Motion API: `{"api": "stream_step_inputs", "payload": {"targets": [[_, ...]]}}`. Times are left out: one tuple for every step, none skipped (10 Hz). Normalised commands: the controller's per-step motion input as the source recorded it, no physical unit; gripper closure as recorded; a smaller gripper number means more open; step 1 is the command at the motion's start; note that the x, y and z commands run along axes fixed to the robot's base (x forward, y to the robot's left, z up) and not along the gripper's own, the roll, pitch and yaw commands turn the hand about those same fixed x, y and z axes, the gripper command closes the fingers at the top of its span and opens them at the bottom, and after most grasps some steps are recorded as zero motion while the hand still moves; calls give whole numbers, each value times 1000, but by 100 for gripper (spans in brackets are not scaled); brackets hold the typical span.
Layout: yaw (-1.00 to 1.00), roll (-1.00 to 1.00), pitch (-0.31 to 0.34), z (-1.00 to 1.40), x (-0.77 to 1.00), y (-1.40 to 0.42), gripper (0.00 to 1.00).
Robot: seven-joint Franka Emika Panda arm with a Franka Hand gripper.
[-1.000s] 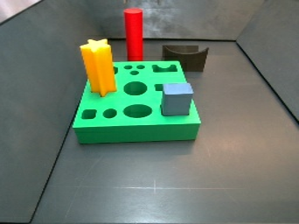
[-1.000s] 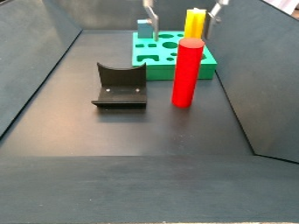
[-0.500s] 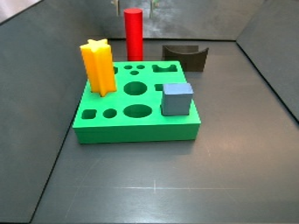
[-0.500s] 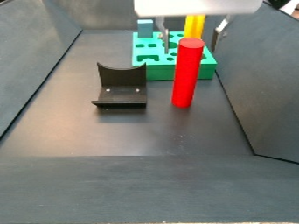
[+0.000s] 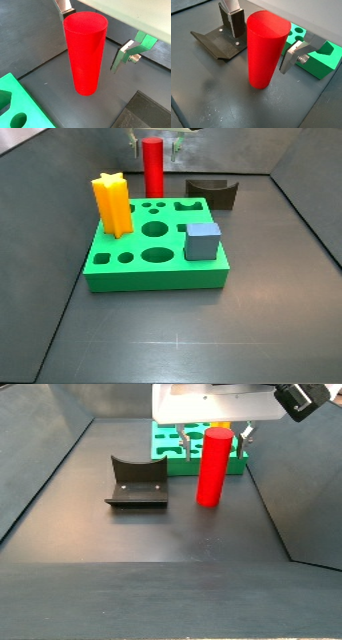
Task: Pick up the round object. Move up. Move to above the board. Insert the round object.
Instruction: Pick up the round object.
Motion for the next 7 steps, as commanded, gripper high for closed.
{"api": "stream_step_inputs", "payload": {"targets": [[0, 0, 0, 0, 0, -46, 0], [3, 0, 0, 0, -14, -57, 0], [9, 0, 0, 0, -14, 0, 0], [26, -21, 0, -34, -43, -71, 0], [51, 0, 0, -20, -66, -109, 0], [26, -1, 0, -20, -29, -97, 0], [0, 30, 0, 0, 0, -49, 0]]}}
